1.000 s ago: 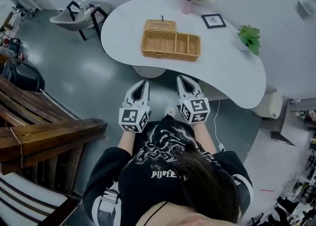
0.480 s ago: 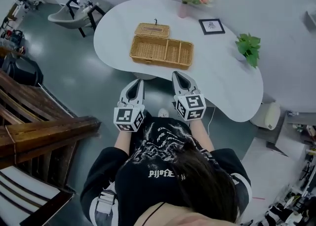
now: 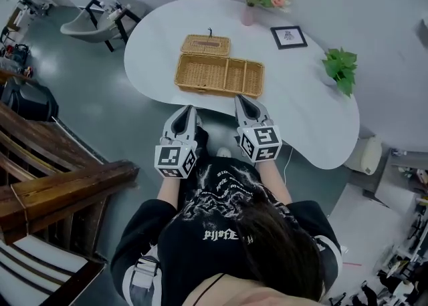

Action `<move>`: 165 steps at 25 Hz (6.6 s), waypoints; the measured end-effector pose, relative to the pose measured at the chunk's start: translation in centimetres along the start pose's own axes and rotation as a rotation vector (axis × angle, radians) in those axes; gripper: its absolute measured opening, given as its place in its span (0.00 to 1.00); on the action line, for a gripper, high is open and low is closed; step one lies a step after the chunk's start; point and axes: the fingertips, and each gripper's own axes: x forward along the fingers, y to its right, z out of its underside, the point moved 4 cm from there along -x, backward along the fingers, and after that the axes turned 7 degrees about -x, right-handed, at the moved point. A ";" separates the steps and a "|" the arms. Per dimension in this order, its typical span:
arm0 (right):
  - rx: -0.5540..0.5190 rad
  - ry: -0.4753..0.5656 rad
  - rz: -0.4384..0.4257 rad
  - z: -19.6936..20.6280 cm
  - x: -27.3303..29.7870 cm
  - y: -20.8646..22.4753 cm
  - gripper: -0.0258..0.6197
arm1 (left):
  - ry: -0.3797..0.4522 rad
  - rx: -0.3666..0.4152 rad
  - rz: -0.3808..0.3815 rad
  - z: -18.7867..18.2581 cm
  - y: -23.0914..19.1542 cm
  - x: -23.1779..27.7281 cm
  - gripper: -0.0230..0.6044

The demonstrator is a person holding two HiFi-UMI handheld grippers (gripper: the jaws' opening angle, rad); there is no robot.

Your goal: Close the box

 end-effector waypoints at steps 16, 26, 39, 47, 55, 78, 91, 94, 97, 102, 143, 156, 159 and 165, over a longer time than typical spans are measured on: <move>0.092 -0.030 0.056 -6.3 13.2 2.7 0.08 | -0.026 0.001 0.072 -7.9 -10.9 12.0 0.08; 0.129 -0.086 0.182 -8.8 20.2 4.6 0.08 | -0.083 -0.014 0.178 -11.0 -16.5 18.9 0.08; 0.108 -0.193 0.145 -10.5 26.2 5.5 0.18 | -0.127 -0.027 0.227 -11.5 -18.9 21.5 0.08; 0.098 -0.288 0.053 -11.0 28.6 6.7 0.26 | -0.119 -0.046 0.178 -12.1 -19.3 21.4 0.08; 0.049 -0.414 -0.045 -10.1 31.9 7.8 0.35 | -0.132 -0.055 0.142 -11.5 -19.5 20.9 0.08; 0.047 -0.785 -0.196 -5.1 40.2 10.7 0.34 | -0.130 -0.064 0.017 -11.1 -23.0 20.2 0.08; 0.066 -0.903 -0.270 -2.7 41.9 10.6 0.11 | -0.115 -0.068 -0.040 -11.0 -24.5 20.4 0.08; 0.075 -0.894 -0.285 -3.0 41.9 10.3 0.10 | -0.112 -0.068 -0.044 -10.9 -24.5 20.3 0.08; 0.071 -0.876 -0.295 -3.4 41.9 10.1 0.10 | -0.111 -0.066 -0.040 -10.9 -24.4 20.3 0.08; 0.042 -0.847 -0.278 -4.4 41.5 10.1 0.10 | -0.115 -0.063 -0.016 -10.8 -24.0 20.3 0.08; -0.129 -0.395 -0.136 -16.4 29.1 4.0 0.10 | -0.103 -0.025 0.109 -9.3 -17.1 15.9 0.08; -0.172 -0.299 -0.152 -16.9 22.5 -0.5 0.10 | -0.065 -0.023 0.058 -7.4 -13.8 10.3 0.08; -0.183 -0.288 -0.159 -16.7 21.3 -1.3 0.10 | -0.056 -0.025 0.052 -7.0 -13.3 9.4 0.08; -0.195 -0.279 -0.182 -15.9 19.3 -2.6 0.10 | -0.046 -0.023 0.034 -6.3 -12.4 7.7 0.08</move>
